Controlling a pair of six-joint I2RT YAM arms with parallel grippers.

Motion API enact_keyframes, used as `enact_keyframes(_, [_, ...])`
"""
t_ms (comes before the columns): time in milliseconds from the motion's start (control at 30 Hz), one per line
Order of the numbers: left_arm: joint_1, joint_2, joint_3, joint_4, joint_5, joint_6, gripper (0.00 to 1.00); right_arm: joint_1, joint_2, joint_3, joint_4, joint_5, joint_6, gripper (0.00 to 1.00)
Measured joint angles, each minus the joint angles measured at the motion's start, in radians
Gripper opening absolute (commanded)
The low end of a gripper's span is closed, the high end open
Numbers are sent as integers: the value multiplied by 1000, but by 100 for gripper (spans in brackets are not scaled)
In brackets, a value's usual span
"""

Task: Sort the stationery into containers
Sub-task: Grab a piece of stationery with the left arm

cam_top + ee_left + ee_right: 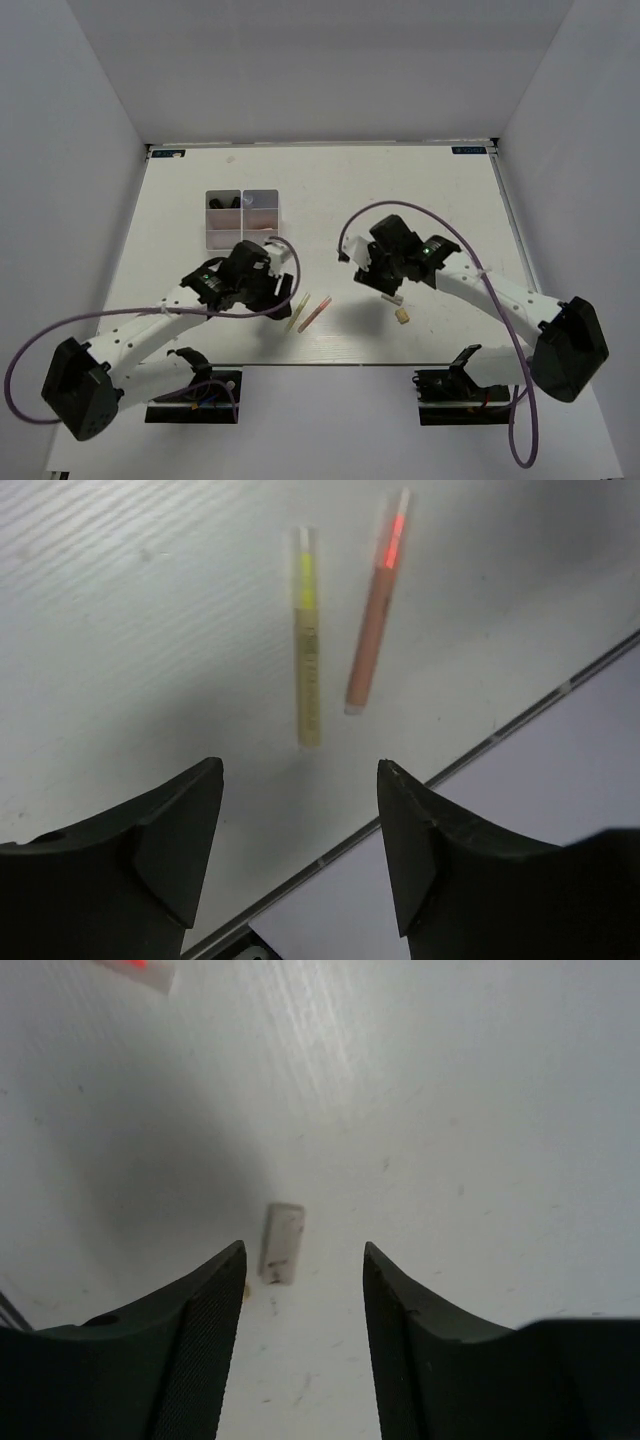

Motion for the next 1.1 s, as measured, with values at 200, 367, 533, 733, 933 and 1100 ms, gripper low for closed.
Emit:
enact_keyframes(200, [-262,187,115,-29,-237,13,66,-45,-133,-195,31,-29,24,46])
enact_keyframes(367, [-325,333,169,-24,-365,55,67,-88,-175,-209,74,-48,51,46])
enact_keyframes(533, [-310,443,218,8,-386,85,62,-111,-188,-211,96,-66,67,47])
enact_keyframes(733, [-295,538,247,80,-387,78,59,-130,-208,-221,105,-81,69,47])
enact_keyframes(933, [-289,593,249,112,-384,61,52,-138,-209,-221,106,-86,69,48])
enact_keyframes(1100, [-289,624,259,124,-380,48,46,-143,-217,-221,106,-87,69,48])
